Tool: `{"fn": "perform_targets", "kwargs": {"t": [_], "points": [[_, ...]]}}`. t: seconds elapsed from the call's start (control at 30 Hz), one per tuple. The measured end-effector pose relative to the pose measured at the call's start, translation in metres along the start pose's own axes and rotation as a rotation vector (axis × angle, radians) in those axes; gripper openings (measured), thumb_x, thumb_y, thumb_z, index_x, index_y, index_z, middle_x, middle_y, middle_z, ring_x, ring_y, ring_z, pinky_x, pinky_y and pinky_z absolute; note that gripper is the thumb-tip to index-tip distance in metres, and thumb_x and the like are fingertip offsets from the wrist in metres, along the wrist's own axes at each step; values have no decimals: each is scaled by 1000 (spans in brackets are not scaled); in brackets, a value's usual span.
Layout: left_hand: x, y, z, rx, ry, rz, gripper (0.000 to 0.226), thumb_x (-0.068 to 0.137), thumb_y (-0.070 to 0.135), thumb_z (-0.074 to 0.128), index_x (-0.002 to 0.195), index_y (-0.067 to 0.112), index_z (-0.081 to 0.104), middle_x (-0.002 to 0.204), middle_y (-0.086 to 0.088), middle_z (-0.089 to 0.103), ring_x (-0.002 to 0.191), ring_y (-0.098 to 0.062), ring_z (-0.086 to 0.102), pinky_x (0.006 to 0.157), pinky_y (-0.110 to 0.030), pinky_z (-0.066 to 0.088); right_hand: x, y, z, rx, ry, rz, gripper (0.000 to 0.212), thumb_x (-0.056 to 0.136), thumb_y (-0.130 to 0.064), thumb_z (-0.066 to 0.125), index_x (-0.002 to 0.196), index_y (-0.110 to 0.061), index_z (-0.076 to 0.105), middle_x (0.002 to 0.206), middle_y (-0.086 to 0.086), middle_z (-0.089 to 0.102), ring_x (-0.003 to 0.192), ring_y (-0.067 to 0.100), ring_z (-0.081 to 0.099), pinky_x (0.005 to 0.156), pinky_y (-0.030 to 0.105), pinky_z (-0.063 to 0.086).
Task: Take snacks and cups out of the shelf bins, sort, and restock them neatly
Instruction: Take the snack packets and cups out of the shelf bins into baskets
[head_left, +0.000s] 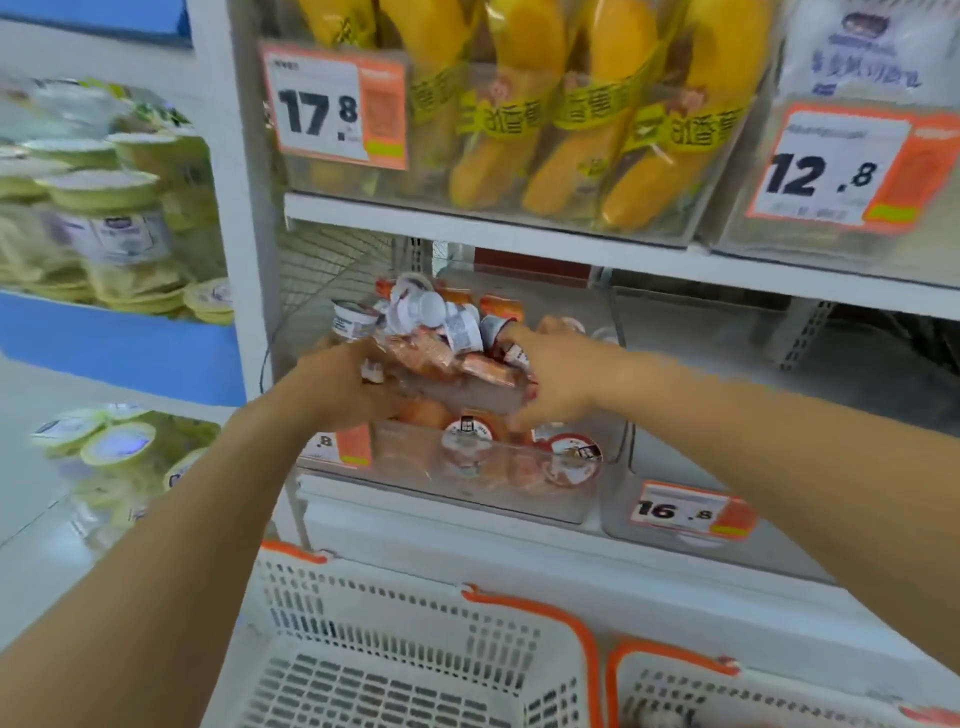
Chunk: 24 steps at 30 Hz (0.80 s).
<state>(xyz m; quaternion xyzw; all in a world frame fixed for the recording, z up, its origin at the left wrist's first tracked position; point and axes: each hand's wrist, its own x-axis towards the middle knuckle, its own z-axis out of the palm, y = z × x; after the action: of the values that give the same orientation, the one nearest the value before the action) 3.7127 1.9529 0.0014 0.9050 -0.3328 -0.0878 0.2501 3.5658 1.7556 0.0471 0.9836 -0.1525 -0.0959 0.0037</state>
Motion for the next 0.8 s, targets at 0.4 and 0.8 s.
{"fn": "perform_targets", "kwargs": {"t": [0.4, 0.8], "points": [[42, -20, -8, 295, -209, 61, 67, 77, 44, 82, 135, 36, 50, 114, 3, 57, 118, -23, 54, 95, -31, 47, 73, 16, 39, 443, -103, -8, 99, 65, -55, 88, 148, -23, 44, 140, -1, 55, 120, 17, 56, 104, 31, 46], [30, -26, -3, -87, 174, 158, 37, 84, 41, 77, 117, 24, 72, 104, 2, 67, 88, -13, 60, 78, -22, 42, 78, -12, 53, 625, 315, 29, 127, 64, -47, 92, 158, -42, 8, 149, 4, 51, 132, 28, 52, 105, 39, 46]]}}
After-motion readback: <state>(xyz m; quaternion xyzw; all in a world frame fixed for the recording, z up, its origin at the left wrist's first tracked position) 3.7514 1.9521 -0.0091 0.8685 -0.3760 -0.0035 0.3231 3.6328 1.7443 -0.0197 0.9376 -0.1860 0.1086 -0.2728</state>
